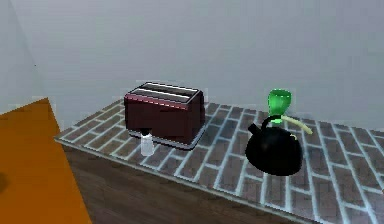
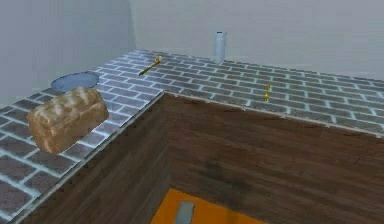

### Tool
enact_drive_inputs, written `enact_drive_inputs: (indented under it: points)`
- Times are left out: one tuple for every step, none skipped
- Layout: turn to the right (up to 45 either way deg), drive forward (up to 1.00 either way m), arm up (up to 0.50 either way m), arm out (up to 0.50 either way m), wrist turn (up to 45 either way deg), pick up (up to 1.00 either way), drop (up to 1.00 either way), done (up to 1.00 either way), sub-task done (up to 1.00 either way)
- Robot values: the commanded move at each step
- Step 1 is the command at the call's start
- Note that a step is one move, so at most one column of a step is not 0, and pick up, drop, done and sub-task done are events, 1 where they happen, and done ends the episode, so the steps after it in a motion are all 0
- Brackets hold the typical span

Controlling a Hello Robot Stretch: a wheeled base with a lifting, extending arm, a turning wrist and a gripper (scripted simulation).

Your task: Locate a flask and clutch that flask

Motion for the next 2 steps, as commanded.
enact_drive_inputs:
  points:
    - [0.0, 0.0, 0.1, 0.0, 0.0, 0.0, 0.0, 0.0, 0.0]
    - [0.0, 0.0, 0.0, 0.0, 0.0, 0.0, 0.0, 1.0, 0.0]
